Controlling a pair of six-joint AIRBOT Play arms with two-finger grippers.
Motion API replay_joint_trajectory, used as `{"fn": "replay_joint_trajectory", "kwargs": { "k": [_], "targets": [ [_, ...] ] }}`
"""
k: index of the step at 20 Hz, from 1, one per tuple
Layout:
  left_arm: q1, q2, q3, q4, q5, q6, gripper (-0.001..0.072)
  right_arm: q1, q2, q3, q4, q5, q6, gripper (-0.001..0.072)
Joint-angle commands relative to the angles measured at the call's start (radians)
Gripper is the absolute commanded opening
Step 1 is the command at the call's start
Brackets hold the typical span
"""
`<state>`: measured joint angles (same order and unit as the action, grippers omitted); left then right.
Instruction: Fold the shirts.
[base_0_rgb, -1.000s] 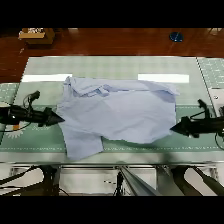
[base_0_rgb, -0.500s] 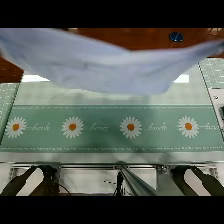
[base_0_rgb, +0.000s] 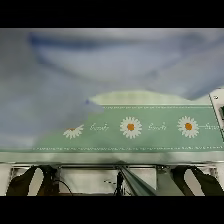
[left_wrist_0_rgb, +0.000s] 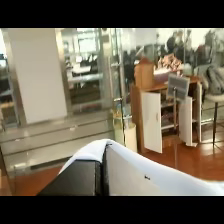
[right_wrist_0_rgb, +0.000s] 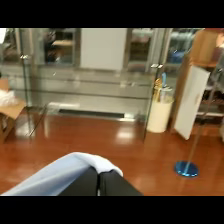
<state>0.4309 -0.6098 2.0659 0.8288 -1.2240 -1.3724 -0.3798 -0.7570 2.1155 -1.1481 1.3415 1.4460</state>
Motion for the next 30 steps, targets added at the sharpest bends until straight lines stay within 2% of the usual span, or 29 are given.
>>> {"fn": "replay_joint_trajectory", "kwargs": {
  "k": [1, 4, 6, 9, 12, 14, 17, 20, 23, 26, 30],
  "targets": [
    [0.001, 0.100, 0.027, 0.174, -0.189, -0.137, 0.0015, 0.001, 0.094, 0.027, -0.135, 0.138, 0.057, 0.0028],
    [0.001, 0.108, 0.024, 0.213, -0.449, -0.173, 0.0015, 0.001, 0.125, 0.026, -0.235, 0.332, 0.036, 0.0028],
    [0.001, 0.095, -0.015, 0.234, -0.616, -0.122, 0.0016, 0.002, 0.122, 0.005, -0.250, 0.427, 0.035, 0.0028],
    [-0.007, 0.092, -0.156, 0.241, -0.618, -0.113, 0.0016, 0.002, 0.124, -0.118, -0.183, 0.500, 0.033, 0.0027],
    [-0.007, 0.066, -0.349, 0.211, -0.616, -0.050, 0.0016, 0.002, 0.122, -0.341, -0.176, 0.469, -0.014, 0.0026],
    [-0.007, 0.026, -0.494, 0.195, -0.579, -0.041, 0.0016, 0.002, 0.095, -0.522, -0.162, 0.412, -0.034, 0.0026],
    [-0.008, -0.079, -0.676, 0.075, -0.465, 0.016, 0.0017, 0.002, -0.036, -0.692, -0.115, 0.333, -0.036, 0.0027],
    [-0.021, -0.251, -0.735, -0.005, -0.350, 0.071, 0.0016, 0.002, -0.220, -0.695, -0.012, 0.258, -0.063, 0.0026],
    [-0.080, -0.441, -0.734, -0.011, -0.237, 0.082, 0.0016, 0.002, -0.373, -0.695, -0.011, 0.157, -0.063, 0.0026],
    [-0.165, -0.614, -0.734, -0.011, -0.119, 0.147, 0.0016, 0.002, -0.489, -0.695, 0.034, 0.004, -0.063, 0.0026],
    [-0.231, -0.734, -0.734, -0.016, 0.170, 0.150, 0.0016, 0.010, -0.581, -0.695, 0.210, -0.237, -0.074, 0.0026]
  ]
}}
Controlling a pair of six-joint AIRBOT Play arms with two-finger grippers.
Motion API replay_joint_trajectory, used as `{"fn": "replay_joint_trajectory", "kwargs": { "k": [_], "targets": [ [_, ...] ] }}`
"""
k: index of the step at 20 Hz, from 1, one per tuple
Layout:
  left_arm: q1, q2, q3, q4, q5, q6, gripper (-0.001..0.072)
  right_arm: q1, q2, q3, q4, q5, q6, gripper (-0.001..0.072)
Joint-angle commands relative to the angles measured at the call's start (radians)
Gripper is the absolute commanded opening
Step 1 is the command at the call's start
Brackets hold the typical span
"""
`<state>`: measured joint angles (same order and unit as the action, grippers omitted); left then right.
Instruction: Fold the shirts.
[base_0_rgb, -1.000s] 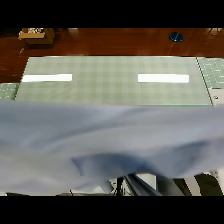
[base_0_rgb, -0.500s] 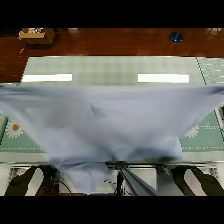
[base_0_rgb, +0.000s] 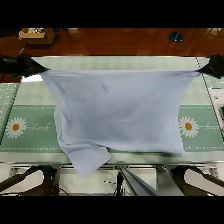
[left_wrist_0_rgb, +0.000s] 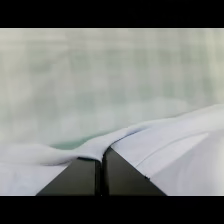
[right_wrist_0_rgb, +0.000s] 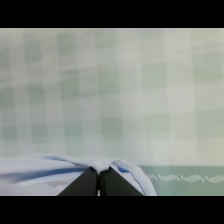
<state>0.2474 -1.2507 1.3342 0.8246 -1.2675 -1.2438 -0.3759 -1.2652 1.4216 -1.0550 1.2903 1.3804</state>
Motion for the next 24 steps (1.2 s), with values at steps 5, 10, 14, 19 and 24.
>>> {"fn": "replay_joint_trajectory", "kwargs": {
  "k": [5, 10, 14, 19, 24],
  "targets": [
    [-0.148, -0.163, -0.003, -0.012, 0.486, 0.071, 0.0017, 0.121, -0.189, -0.002, 0.023, -0.417, -0.141, 0.0026],
    [-0.214, -0.252, -0.003, 0.000, 0.608, 0.170, 0.0017, 0.218, -0.290, -0.002, -0.195, -0.745, -0.106, 0.0026],
    [-0.217, -0.350, -0.003, 0.013, 0.615, 0.169, 0.0017, 0.217, -0.367, -0.002, -0.193, -0.755, -0.048, 0.0026],
    [-0.217, -0.411, -0.003, 0.013, 0.520, 0.170, 0.0017, 0.217, -0.414, -0.001, -0.193, -0.624, -0.044, 0.0027],
    [-0.186, -0.393, 0.053, 0.071, 0.184, 0.166, 0.0016, 0.215, -0.309, 0.001, -0.291, -0.451, -0.044, 0.0026]
  ]
}}
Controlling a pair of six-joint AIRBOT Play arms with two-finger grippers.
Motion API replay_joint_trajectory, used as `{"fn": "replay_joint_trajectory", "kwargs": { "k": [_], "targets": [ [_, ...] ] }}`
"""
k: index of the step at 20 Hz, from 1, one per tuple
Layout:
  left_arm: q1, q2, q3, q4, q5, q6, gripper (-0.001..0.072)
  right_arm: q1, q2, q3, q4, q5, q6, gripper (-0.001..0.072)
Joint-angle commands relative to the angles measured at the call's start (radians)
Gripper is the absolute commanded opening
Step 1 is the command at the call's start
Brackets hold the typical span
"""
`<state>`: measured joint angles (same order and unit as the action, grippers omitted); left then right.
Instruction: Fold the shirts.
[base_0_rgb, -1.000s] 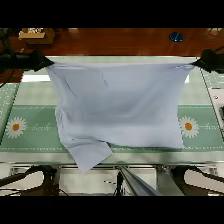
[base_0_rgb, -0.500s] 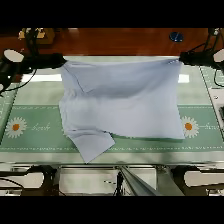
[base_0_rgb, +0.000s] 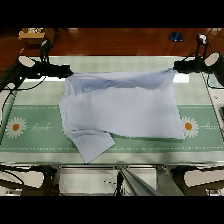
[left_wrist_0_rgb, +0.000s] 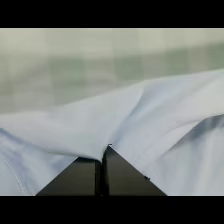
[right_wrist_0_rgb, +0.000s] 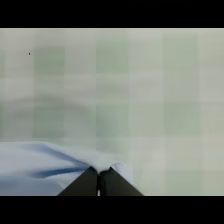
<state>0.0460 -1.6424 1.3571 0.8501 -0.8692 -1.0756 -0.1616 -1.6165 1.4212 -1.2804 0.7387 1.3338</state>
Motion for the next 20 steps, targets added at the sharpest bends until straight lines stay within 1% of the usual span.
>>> {"fn": "replay_joint_trajectory", "kwargs": {
  "k": [1, 3, 7, 8, 11, 13, 14, 15, 16, 17, 18, 19, 20],
  "targets": [
    [0.020, -0.001, 0.036, 0.093, -0.280, -0.017, 0.0016, 0.000, 0.058, 0.001, -0.085, 0.132, 0.012, 0.0027],
    [0.021, -0.009, 0.034, 0.165, -0.330, -0.078, 0.0016, 0.005, 0.056, 0.001, -0.082, 0.191, 0.028, 0.0027],
    [0.020, -0.043, 0.034, 0.212, -0.347, -0.158, 0.0016, 0.006, 0.005, 0.001, -0.134, 0.321, 0.071, 0.0027],
    [0.020, -0.052, 0.034, 0.228, -0.347, -0.172, 0.0016, 0.007, -0.009, 0.001, -0.148, 0.346, 0.077, 0.0027],
    [0.020, -0.071, 0.034, 0.234, -0.344, -0.180, 0.0016, 0.009, -0.047, 0.001, -0.142, 0.408, 0.080, 0.0027],
    [0.016, -0.079, 0.035, 0.232, -0.345, -0.194, 0.0017, 0.008, -0.061, -0.001, -0.144, 0.422, 0.080, 0.0028],
    [0.015, -0.079, 0.035, 0.232, -0.348, -0.193, 0.0020, 0.006, -0.062, -0.001, -0.154, 0.418, 0.080, 0.0075],
    [0.015, -0.077, 0.038, 0.232, -0.365, -0.193, 0.0071, 0.004, -0.060, -0.001, -0.178, 0.417, 0.080, 0.0244],
    [0.019, -0.077, 0.053, 0.235, -0.403, -0.193, 0.0243, 0.000, -0.055, 0.005, -0.214, 0.436, 0.080, 0.0415],
    [0.028, -0.077, 0.073, 0.237, -0.456, -0.193, 0.0374, -0.005, -0.045, 0.015, -0.272, 0.475, 0.078, 0.0437],
    [0.042, -0.075, 0.099, 0.245, -0.531, -0.194, 0.0404, -0.006, -0.029, 0.027, -0.349, 0.533, 0.073, 0.0437],
    [0.058, -0.066, 0.111, 0.261, -0.607, -0.195, 0.0399, -0.014, -0.006, 0.029, -0.420, 0.591, 0.077, 0.0437],
    [0.074, -0.047, 0.100, 0.300, -0.682, -0.227, 0.0397, -0.033, 0.020, 0.029, -0.451, 0.664, 0.089, 0.0437]
  ]
}}
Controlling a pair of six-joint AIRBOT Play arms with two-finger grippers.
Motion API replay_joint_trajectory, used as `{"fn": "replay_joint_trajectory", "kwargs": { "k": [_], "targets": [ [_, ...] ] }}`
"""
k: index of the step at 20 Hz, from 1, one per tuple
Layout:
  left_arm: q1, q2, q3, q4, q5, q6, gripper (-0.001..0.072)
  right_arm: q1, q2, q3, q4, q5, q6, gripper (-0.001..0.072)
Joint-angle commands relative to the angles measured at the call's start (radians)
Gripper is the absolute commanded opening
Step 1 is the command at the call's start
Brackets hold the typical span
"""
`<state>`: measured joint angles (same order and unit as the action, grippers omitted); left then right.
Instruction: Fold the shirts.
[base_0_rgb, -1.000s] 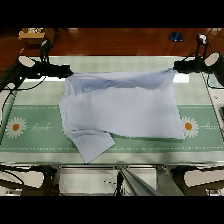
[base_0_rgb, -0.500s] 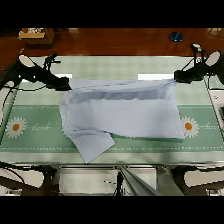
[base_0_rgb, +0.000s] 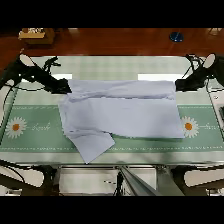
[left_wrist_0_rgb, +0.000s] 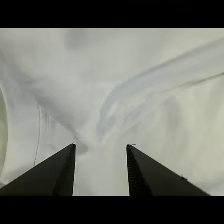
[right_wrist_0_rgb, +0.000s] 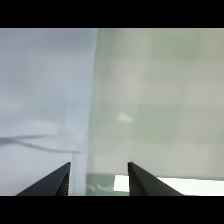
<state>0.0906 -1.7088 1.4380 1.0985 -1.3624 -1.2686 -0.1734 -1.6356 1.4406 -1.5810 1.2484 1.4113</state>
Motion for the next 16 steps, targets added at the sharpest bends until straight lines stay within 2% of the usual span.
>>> {"fn": "replay_joint_trajectory", "kwargs": {
  "k": [1, 3, 5, 6, 8, 11, 12, 13, 14, 16],
  "targets": [
    [0.044, 0.043, -0.005, 0.098, -0.229, -0.073, 0.0397, -0.045, 0.059, 0.008, -0.145, 0.229, 0.010, 0.0437],
    [0.074, 0.132, -0.135, 0.121, -0.231, -0.079, 0.0397, -0.113, 0.108, -0.029, -0.066, 0.321, 0.006, 0.0437],
    [0.105, 0.263, -0.349, 0.097, -0.172, -0.060, 0.0397, -0.194, 0.180, -0.121, 0.078, 0.342, -0.035, 0.0437],
    [0.124, 0.341, -0.472, 0.043, -0.136, -0.002, 0.0397, -0.237, 0.229, -0.178, 0.174, 0.329, -0.097, 0.0438],
    [0.168, 0.483, -0.676, -0.042, -0.088, 0.052, 0.0397, -0.320, 0.330, -0.281, 0.340, 0.262, -0.185, 0.0438],
    [0.246, 0.617, -0.867, -0.130, -0.060, 0.077, 0.0402, -0.420, 0.434, -0.380, 0.440, 0.186, -0.201, 0.0438],
    [0.266, 0.632, -0.902, -0.177, -0.076, 0.113, 0.0473, -0.444, 0.447, -0.397, 0.481, 0.180, -0.202, 0.0438],
    [0.277, 0.632, -0.925, -0.214, -0.088, 0.140, 0.0649, -0.464, 0.454, -0.410, 0.528, 0.179, -0.205, 0.0438],
    [0.277, 0.627, -0.935, -0.220, -0.085, 0.143, 0.0703, -0.472, 0.455, -0.415, 0.560, 0.179, -0.214, 0.0438],
    [0.277, 0.618, -0.937, -0.217, -0.057, 0.143, 0.0703, -0.472, 0.455, -0.416, 0.596, 0.177, -0.223, 0.0438]
  ]
}}
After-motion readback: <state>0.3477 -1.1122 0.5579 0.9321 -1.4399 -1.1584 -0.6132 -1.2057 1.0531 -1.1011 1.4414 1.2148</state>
